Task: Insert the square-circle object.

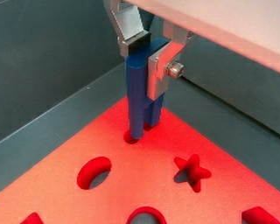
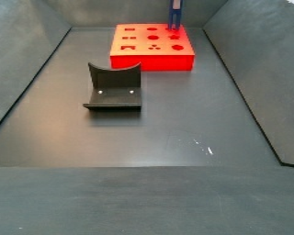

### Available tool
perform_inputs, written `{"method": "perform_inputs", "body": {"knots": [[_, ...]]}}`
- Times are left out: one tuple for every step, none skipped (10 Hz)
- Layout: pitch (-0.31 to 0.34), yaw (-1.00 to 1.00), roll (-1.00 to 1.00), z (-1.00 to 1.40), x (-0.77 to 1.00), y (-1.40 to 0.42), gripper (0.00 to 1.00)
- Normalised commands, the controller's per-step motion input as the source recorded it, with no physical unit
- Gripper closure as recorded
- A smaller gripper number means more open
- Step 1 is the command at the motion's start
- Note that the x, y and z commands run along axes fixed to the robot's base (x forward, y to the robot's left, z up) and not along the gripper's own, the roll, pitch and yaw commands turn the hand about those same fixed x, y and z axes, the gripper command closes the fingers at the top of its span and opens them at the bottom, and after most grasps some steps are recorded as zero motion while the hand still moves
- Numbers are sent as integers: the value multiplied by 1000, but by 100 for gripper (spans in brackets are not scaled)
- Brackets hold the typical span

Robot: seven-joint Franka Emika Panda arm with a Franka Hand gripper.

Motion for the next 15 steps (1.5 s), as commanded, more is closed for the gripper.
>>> {"method": "perform_inputs", "body": {"knots": [[61,0,99,-140,351,-46,100],[47,0,107,-177,286,-17,100],[7,0,130,-197,17,-37,100],[3,-14,150,-223,0,-3,100],[33,0,230,-360,0,-43,100],[50,0,250,-531,0,-37,100],[84,-20,196,-571,0,-57,100],[100,-17,166,-586,94,-100,100],[99,-20,116,-649,57,-71,100],[186,-103,120,-691,0,-40,100],[284,-103,0,-631,17,0,100],[279,-151,0,-666,40,0,100],[270,-163,0,-686,71,0,100],[3,-20,0,-111,0,0,100],[0,0,0,0,0,0,100]]}}
